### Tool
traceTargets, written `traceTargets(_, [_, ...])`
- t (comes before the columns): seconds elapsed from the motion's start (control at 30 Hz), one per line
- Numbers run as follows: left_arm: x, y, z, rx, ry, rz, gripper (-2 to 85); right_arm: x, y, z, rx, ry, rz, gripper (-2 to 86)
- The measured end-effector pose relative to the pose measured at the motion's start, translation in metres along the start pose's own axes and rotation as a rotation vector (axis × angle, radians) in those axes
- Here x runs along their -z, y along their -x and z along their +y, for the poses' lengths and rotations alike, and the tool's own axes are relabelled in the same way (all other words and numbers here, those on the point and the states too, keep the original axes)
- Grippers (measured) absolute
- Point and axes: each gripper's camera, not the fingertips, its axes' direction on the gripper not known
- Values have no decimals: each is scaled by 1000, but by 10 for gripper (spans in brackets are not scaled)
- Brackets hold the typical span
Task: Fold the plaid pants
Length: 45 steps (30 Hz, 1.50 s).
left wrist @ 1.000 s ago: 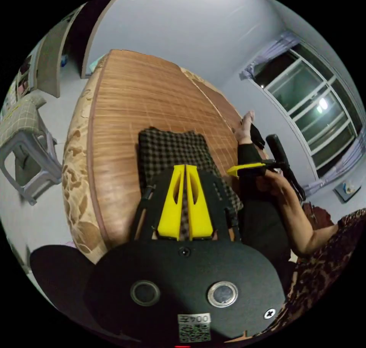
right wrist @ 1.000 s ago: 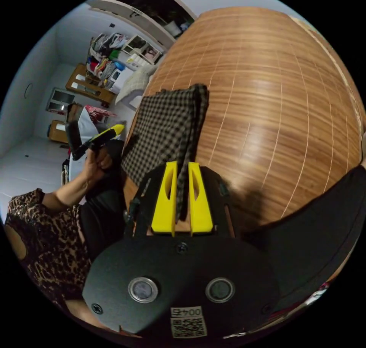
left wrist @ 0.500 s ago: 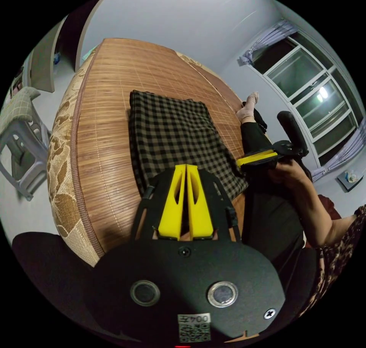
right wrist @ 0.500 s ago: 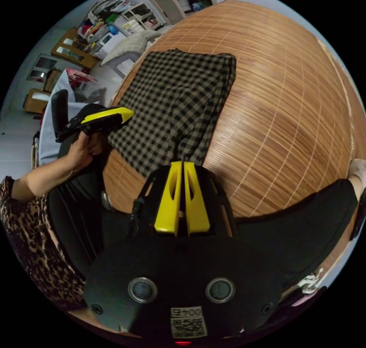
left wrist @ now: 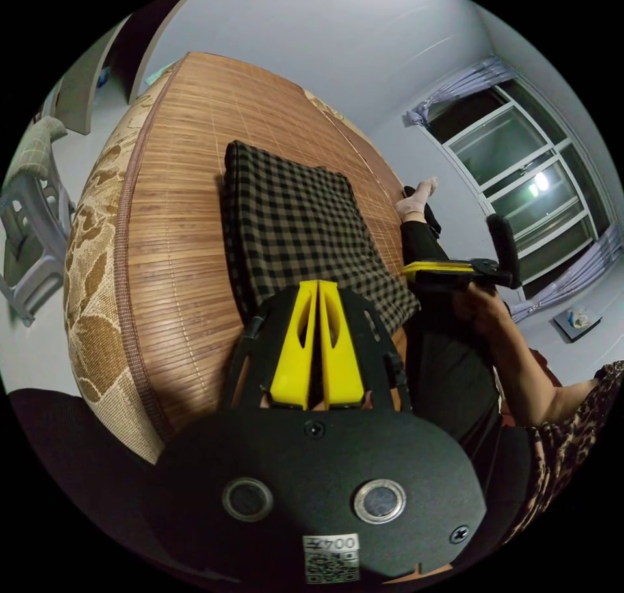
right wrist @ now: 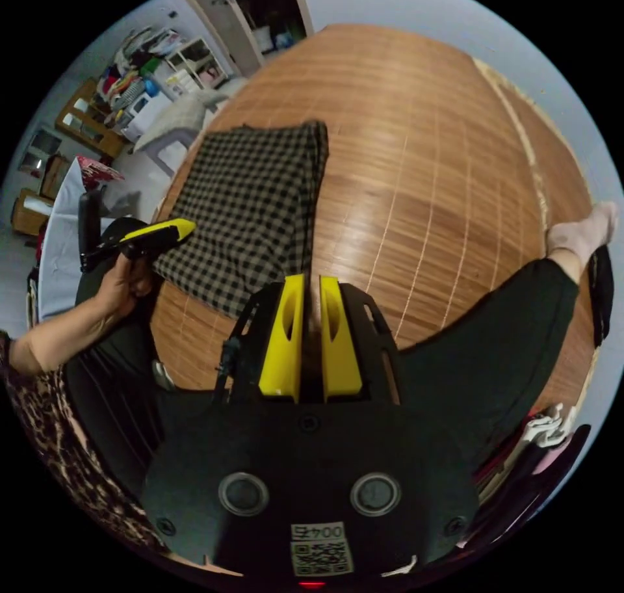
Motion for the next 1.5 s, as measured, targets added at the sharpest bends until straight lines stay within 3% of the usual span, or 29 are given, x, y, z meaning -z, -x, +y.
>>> traceTargets(0.13, [2, 3, 6, -12, -8, -9, 8, 9, 52, 18, 131, -120, 69, 35])
traceTargets(0.27, [4, 5, 13, -29, -11, -26, 8, -43, 96, 10, 278, 163, 192, 48])
traceTargets(0.33, [6, 6, 15, -33, -11, -30, 9, -41, 111, 12, 313, 151, 234, 53])
traceTargets(0.5, [12, 13, 18, -20, -15, -20, 13, 0, 146, 50, 353, -123, 273, 80])
traceTargets(0.57, [16, 21, 19, 10, -14, 9, 17, 5, 175, 67, 469, -179, 271, 91])
traceTargets(0.87, [69, 28, 21, 40, -99, 8, 84, -46, 235, 89, 803, 13, 386, 114])
traceTargets(1.0, [94, 42, 25, 161, -123, 131, 101, -37, 228, 91, 758, -16, 401, 65])
traceTargets(1.23, [120, 52, 62, 411, -113, 439, 153, 36, 160, 67, 341, -63, -26, 52])
traceTargets(1.5, [95, 57, 55, 460, -17, 487, 233, 79, 116, 76, 228, -65, -201, 52])
